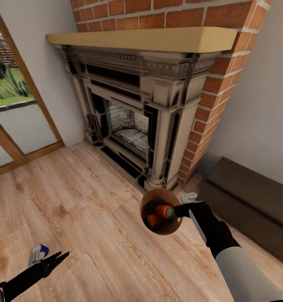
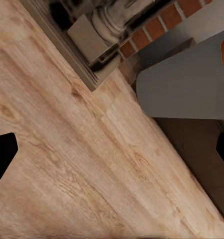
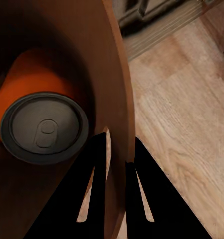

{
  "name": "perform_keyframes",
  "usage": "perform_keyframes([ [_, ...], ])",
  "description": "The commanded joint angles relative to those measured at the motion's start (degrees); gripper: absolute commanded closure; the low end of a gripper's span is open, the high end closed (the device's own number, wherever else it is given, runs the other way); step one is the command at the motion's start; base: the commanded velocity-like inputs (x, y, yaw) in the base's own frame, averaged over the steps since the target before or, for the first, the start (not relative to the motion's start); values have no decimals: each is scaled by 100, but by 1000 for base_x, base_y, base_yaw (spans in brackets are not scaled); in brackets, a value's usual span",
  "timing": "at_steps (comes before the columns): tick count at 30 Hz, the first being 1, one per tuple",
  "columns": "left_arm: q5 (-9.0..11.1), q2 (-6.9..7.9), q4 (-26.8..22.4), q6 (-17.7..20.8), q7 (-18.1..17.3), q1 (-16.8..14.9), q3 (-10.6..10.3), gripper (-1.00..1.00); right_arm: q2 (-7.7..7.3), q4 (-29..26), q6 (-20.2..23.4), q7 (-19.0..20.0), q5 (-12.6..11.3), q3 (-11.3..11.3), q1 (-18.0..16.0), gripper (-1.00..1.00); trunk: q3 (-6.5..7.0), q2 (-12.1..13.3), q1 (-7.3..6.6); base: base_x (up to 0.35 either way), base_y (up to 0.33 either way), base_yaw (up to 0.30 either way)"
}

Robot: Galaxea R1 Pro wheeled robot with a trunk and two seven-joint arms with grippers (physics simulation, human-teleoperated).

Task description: Put the three can of soda from the living room inside the tash can in the kitchen.

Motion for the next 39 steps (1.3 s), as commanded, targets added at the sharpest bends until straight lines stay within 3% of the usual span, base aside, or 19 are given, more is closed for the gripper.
perform_keyframes([
  [1, -1, 0, 1, 0, 1, 0, 0, -100, 2, -4, 2, 80, -99, -10, -3, 100, 1, 0, 0, -265, 231, 288],
  [19, -1, 0, 1, 1, 1, 0, -4, -100, 2, -5, 2, 80, -99, -10, -3, 100, 1, 0, 0, -207, 224, 288],
  [26, -1, 0, 1, 0, 1, 0, -8, -100, 2, -5, 2, 80, -100, -10, -3, 100, 1, 0, 0, 171, 179, 210],
  [39, -1, 7, 1, 26, 1, 0, -17, -100, 2, -3, 2, 80, -100, -6, -3, 100, 1, 0, 0, 290, 214, 18],
])
